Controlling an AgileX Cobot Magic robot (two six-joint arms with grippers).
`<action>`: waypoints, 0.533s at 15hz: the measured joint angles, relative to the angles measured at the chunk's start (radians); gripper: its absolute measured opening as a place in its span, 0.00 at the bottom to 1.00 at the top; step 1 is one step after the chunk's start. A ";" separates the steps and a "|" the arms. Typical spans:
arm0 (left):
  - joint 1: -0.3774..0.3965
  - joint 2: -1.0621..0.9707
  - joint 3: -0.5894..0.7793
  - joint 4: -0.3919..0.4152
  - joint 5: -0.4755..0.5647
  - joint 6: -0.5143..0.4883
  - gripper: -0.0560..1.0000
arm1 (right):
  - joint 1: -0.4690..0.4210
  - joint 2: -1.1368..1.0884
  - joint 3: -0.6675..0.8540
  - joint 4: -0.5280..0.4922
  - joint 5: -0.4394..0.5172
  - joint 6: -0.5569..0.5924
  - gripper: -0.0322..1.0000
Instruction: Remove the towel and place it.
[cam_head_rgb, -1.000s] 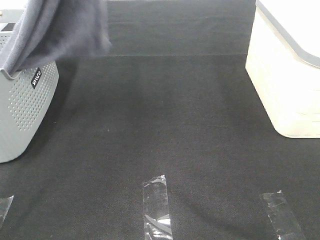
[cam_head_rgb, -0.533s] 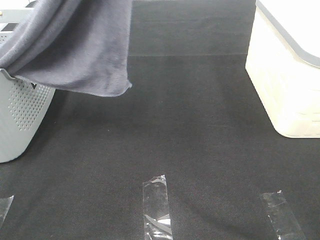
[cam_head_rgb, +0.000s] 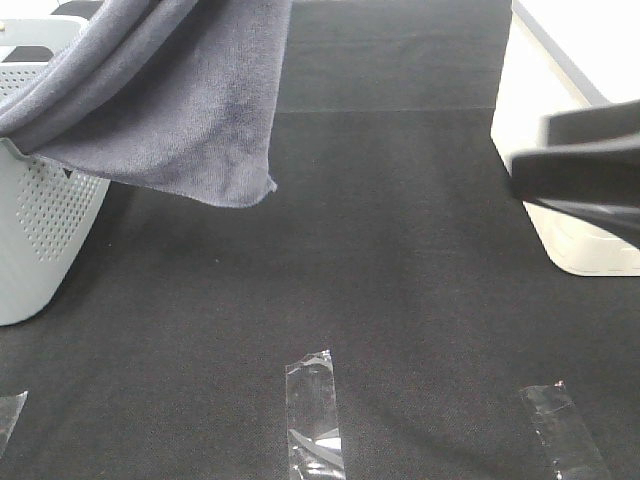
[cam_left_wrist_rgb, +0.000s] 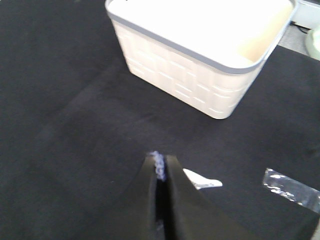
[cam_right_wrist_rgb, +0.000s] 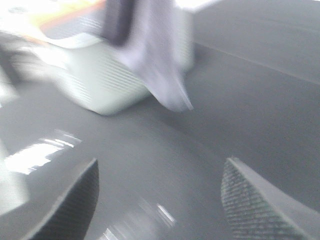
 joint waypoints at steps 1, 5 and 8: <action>0.000 0.000 0.000 -0.026 0.001 0.009 0.06 | 0.001 0.128 0.000 0.089 0.048 -0.120 0.67; 0.000 0.000 0.000 -0.048 0.001 0.017 0.06 | 0.275 0.386 -0.068 0.236 -0.129 -0.267 0.67; 0.000 0.000 0.000 -0.053 0.005 0.017 0.06 | 0.483 0.566 -0.153 0.330 -0.378 -0.349 0.67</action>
